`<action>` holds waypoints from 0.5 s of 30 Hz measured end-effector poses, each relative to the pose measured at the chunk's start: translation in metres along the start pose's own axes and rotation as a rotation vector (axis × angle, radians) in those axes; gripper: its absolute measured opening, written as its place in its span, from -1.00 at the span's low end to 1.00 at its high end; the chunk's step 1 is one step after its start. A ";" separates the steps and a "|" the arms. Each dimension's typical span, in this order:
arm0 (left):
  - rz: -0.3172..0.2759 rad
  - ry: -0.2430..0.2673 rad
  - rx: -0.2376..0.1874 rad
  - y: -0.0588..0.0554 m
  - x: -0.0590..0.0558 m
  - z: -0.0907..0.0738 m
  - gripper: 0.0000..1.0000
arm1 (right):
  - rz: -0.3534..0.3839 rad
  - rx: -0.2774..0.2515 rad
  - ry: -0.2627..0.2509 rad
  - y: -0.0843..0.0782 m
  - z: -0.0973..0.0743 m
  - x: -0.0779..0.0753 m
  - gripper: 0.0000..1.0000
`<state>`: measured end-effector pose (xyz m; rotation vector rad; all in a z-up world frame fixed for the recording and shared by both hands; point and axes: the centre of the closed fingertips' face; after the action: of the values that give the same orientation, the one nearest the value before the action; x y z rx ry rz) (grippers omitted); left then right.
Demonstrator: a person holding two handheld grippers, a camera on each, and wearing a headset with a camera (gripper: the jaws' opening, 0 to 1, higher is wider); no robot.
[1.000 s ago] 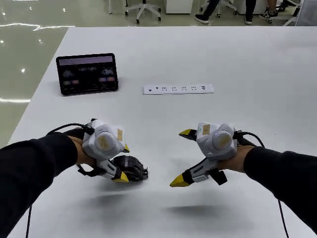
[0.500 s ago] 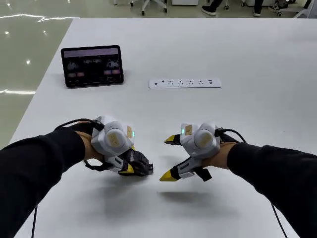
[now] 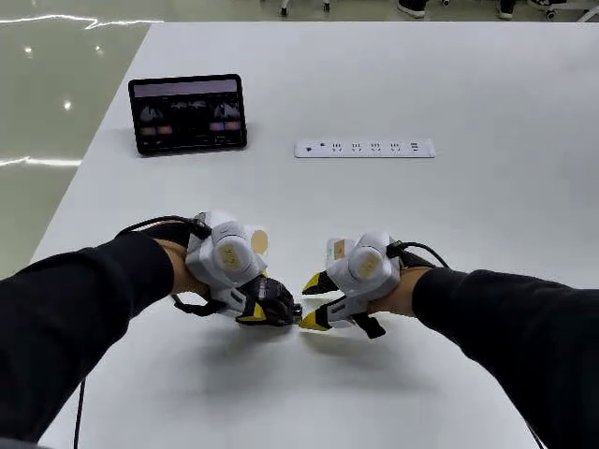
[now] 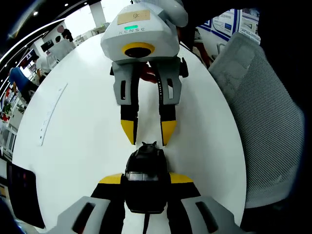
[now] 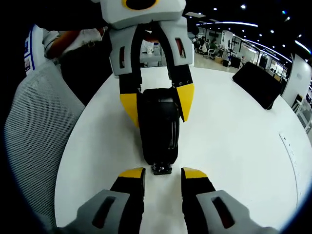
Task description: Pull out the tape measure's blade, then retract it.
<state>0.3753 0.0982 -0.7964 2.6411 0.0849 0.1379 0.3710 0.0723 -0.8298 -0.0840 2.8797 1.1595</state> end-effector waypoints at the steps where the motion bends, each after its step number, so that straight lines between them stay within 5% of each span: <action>1: 0.000 0.000 0.000 0.000 0.000 0.000 -0.42 | -0.001 0.001 0.001 0.000 0.001 0.001 -0.54; 15: -0.003 -0.004 0.004 0.000 -0.001 0.000 -0.42 | -0.055 0.032 0.023 0.001 0.005 0.002 -0.84</action>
<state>0.3742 0.0982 -0.7971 2.6449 0.0884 0.1318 0.3692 0.0765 -0.8325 -0.1753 2.8950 1.1103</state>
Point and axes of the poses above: the centre of the closed fingertips' face, and the gripper's own axes: z roughly forward along the fingers, x roughly to its left, y roughly out of its top, and after that the axes turned 4 degrees about -z, right-handed
